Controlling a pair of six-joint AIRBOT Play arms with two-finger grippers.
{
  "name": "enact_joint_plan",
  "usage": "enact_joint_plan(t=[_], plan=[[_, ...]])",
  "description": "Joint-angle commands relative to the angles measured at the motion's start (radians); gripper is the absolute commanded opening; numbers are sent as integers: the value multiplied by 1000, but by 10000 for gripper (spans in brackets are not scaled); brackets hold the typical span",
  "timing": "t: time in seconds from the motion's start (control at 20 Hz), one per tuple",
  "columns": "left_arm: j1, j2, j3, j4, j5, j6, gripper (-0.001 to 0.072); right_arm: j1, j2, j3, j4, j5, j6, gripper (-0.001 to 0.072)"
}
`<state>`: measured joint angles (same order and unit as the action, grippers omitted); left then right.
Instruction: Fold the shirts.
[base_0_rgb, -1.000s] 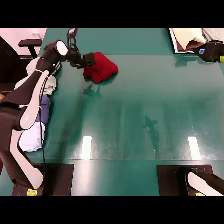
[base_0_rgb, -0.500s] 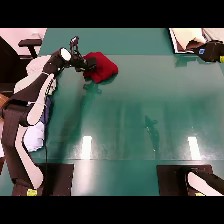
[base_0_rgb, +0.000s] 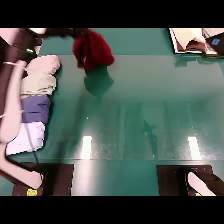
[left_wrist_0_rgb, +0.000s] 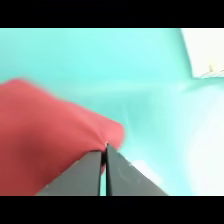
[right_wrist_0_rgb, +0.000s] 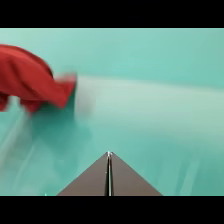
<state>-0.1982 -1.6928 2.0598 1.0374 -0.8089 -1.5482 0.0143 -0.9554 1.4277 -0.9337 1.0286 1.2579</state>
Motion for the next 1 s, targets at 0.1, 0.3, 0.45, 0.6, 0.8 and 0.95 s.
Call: enact_joint_plan(t=[0.1,0.3,0.45,0.6,0.8,0.95], plan=[[-92,368,6,180,-54,116,25,1,128,0,-2,-78,0,16],[-262,415,-18,306,-200,116,25,1,158,0,-1,-83,0,16],[-388,390,-153,289,-245,116,29,1,162,0,1,-72,0,16],[-475,351,-298,114,-235,117,458,1,163,0,1,-42,0,17],[-447,325,-342,133,-264,137,458,1,171,0,1,-9,1,16],[-258,329,-346,137,-374,88,458,1,192,0,0,-8,1,16]])
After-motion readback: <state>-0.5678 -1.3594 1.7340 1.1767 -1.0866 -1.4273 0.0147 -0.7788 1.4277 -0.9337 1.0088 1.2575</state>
